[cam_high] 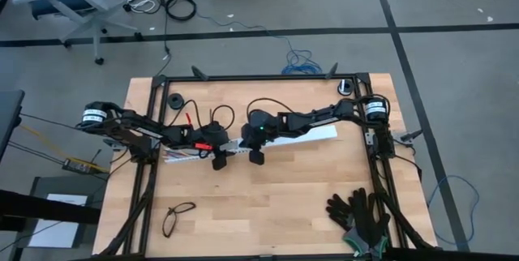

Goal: Ziptie cables
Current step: Close the white cable duct using the cover

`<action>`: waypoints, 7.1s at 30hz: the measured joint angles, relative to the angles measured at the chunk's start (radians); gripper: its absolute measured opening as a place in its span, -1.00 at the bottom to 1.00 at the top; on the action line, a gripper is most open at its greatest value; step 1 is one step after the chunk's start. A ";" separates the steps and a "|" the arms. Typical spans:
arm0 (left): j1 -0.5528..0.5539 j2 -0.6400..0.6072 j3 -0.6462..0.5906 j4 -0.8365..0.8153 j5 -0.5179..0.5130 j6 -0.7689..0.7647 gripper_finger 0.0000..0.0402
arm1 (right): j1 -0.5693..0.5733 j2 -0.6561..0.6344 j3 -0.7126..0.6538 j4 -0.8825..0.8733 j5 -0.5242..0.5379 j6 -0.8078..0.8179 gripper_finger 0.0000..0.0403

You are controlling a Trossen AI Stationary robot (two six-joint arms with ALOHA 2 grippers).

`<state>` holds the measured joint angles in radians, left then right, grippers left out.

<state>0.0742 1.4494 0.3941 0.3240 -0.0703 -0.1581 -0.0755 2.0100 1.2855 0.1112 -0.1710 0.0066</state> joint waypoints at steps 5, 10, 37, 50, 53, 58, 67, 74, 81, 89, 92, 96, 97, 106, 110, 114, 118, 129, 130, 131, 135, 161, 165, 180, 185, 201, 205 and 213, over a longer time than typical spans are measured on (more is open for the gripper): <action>0.000 0.000 0.000 -0.006 0.000 -0.003 0.09 | 0.013 -0.104 -0.013 -0.062 0.031 -0.022 -1.00; 0.000 0.000 0.000 -0.006 0.000 -0.003 0.09 | 0.007 -0.157 -0.025 -0.246 0.083 -0.001 -1.00; 0.000 0.000 0.000 -0.004 0.026 -0.004 0.15 | 0.012 -0.084 0.008 0.015 -0.027 -0.037 -1.00; 0.000 -0.001 0.001 0.005 0.082 -0.009 0.27 | 0.017 -0.084 0.007 -0.027 -0.024 -0.036 -1.00; 0.000 -0.001 0.001 0.027 0.043 -0.002 0.27 | 0.017 -0.084 0.007 -0.038 -0.024 -0.031 -1.00; 0.019 -0.001 0.031 0.070 0.007 0.023 0.27 | 0.017 -0.085 0.007 -0.083 -0.023 -0.027 -1.00; 0.041 0.000 0.105 -0.003 0.008 0.079 0.27 | 0.024 -0.214 -0.059 -0.112 0.100 -0.072 -1.00; 0.044 -0.055 0.129 -0.125 0.027 0.084 0.27 | 0.024 -0.362 -0.215 -0.087 0.182 -0.038 -1.00; 0.044 -0.267 0.120 -0.332 -0.020 0.096 0.27 | 0.024 -0.405 -0.377 0.070 0.189 0.055 -1.00; 0.035 -0.496 0.019 -0.454 -0.024 0.016 0.27 | 0.024 -0.396 -0.416 0.115 0.191 0.096 -1.00; 0.014 -0.539 -0.021 -0.475 -0.020 -0.037 0.27 | 0.024 -0.396 -0.416 0.125 0.194 0.096 -1.00; -0.022 -0.580 -0.061 -0.475 -0.009 -0.079 0.27 | 0.024 -0.396 -0.416 0.135 0.194 0.096 -1.00; -0.029 -0.587 -0.069 -0.476 -0.009 -0.080 0.27 | 0.024 -0.396 -0.416 0.135 0.194 0.096 -1.00; -0.031 -0.576 -0.073 -0.418 -0.016 -0.008 0.27 | 0.024 -0.393 -0.416 0.142 0.195 0.096 -1.00; -0.031 -0.553 -0.073 -0.410 -0.019 -0.027 0.27 | 0.024 -0.393 -0.416 0.142 0.195 0.098 -1.00; -0.031 -0.513 -0.072 -0.399 -0.022 -0.031 0.27 | 0.024 -0.393 -0.416 0.142 0.195 0.098 -1.00; -0.031 -0.450 -0.072 -0.327 -0.022 -0.011 0.27 | 0.024 -0.393 -0.416 0.142 0.195 0.098 -1.00; -0.031 -0.242 -0.053 -0.223 0.004 0.101 0.29 | 0.025 -0.393 -0.416 0.141 0.178 0.102 -1.00; -0.031 -0.231 -0.051 -0.226 0.004 0.102 0.30 | 0.026 -0.393 -0.416 0.141 0.178 0.102 -1.00; -0.031 -0.223 -0.047 -0.230 0.005 0.105 0.31 | 0.026 -0.393 -0.416 0.141 0.177 0.102 -1.00; -0.031 -0.219 -0.012 -0.213 0.022 0.124 0.33 | 0.026 -0.393 -0.416 0.139 0.176 0.102 -1.00; 0.031 -0.219 0.037 -0.345 -0.049 0.209 0.34 | 0.026 -0.392 -0.415 0.133 0.176 0.095 -1.00; 0.031 -0.219 0.067 -0.357 -0.050 0.212 0.34 | 0.026 -0.392 -0.415 0.133 0.176 0.095 -1.00; 0.083 -0.220 0.090 -0.524 -0.058 0.231 0.34 | 0.028 -0.392 -0.415 0.133 0.174 0.095 -1.00; 0.090 -0.220 0.090 -0.532 -0.025 0.223 0.26 | 0.028 -0.392 -0.415 0.134 0.172 0.100 -1.00; 0.090 -0.167 0.091 -0.461 0.032 0.202 -0.21 | -0.015 -0.120 -0.311 0.269 0.104 0.151 -1.00; 0.090 -0.167 0.091 -0.447 0.038 0.203 -0.22 | -0.021 -0.005 -0.174 0.272 -0.006 0.120 -1.00; 0.090 -0.166 0.090 -0.439 0.041 0.201 -0.22 | 0.018 -0.114 -0.133 0.219 0.055 -0.014 -1.00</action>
<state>0.1638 1.2839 0.4843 -0.1150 -0.0296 0.0425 -0.0570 1.8962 1.1521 0.3307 -0.1158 -0.0070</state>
